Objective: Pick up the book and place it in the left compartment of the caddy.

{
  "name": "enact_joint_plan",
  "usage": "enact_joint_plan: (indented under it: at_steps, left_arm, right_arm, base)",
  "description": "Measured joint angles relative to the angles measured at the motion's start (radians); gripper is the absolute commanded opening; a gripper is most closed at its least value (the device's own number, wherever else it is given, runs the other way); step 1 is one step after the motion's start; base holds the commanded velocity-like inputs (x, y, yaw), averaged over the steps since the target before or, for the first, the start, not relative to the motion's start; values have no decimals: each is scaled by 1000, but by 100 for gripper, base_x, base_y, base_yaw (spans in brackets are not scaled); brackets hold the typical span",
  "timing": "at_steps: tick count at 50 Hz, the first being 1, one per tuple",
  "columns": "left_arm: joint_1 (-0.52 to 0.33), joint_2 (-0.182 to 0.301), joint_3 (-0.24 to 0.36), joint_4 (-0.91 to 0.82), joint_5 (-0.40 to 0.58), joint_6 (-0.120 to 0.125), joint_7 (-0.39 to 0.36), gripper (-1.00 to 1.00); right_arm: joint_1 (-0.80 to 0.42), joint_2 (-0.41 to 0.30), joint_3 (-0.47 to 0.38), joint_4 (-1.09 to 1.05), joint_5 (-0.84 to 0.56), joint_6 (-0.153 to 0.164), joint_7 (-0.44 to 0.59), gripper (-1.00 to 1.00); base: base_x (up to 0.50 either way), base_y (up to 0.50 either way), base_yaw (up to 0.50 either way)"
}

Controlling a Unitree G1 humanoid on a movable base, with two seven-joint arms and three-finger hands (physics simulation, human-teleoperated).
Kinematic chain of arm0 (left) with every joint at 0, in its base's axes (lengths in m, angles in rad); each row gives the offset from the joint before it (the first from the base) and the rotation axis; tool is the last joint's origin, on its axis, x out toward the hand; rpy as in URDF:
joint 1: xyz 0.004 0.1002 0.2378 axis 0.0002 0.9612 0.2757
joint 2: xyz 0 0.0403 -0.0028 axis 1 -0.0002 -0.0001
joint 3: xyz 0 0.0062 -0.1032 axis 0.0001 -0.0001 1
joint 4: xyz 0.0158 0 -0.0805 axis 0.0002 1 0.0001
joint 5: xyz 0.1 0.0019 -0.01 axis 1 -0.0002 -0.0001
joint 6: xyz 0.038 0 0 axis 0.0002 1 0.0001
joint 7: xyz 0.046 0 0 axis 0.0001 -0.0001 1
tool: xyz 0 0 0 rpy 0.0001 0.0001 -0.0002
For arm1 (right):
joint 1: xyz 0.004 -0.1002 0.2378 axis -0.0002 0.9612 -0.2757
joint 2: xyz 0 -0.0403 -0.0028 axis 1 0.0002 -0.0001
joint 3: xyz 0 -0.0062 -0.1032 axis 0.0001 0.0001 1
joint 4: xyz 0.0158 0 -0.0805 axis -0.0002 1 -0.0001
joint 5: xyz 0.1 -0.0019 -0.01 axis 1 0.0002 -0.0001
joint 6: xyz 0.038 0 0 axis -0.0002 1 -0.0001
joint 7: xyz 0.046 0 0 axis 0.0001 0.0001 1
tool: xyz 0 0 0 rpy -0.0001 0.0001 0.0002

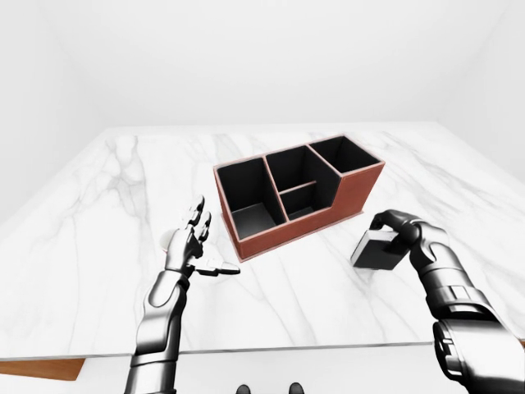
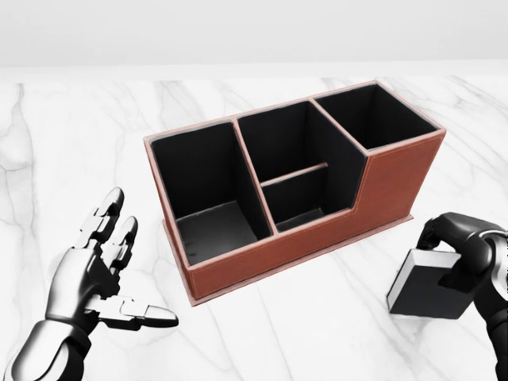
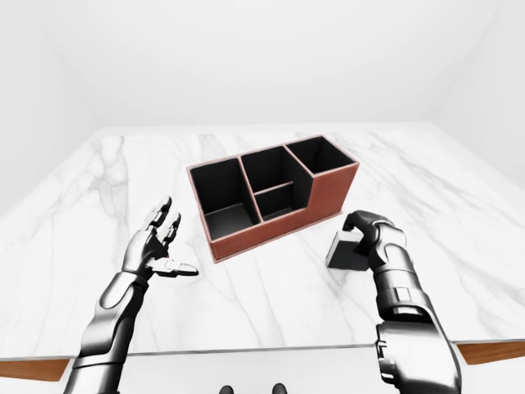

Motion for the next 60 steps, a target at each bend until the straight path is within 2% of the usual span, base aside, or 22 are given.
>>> enact_joint_plan:
  at_steps: [9, 20, 27, 48, 60]
  left_arm:
    - [4, -2, -3, -2, 8, 0, 4, 100]
    - [7, -3, -4, -5, 12, 0, 5, 100]
    - [10, -3, -1, -16, 9, 0, 3, 100]
    - [10, 0, 5, -25, 1, 0, -2, 100]
    - [15, 1, 8, -39, -5, 0, -5, 100]
  right_arm:
    - [-18, 0, 19, 48, -25, 0, -76, -100]
    - [-25, 5, 25, 56, -46, 0, -91, -100]
    - [-7, 10, 16, -32, -55, 0, -35, -100]
    - [80, 103, -26, -568, -88, 0, 254, -100]
    - [80, 157, -29, -797, -110, 0, 254, -100]
  base:
    - [0, 0, 0]
    - [0, 0, 0]
    - [0, 0, 0]
    - [0, 0, 0]
    - [0, 0, 0]
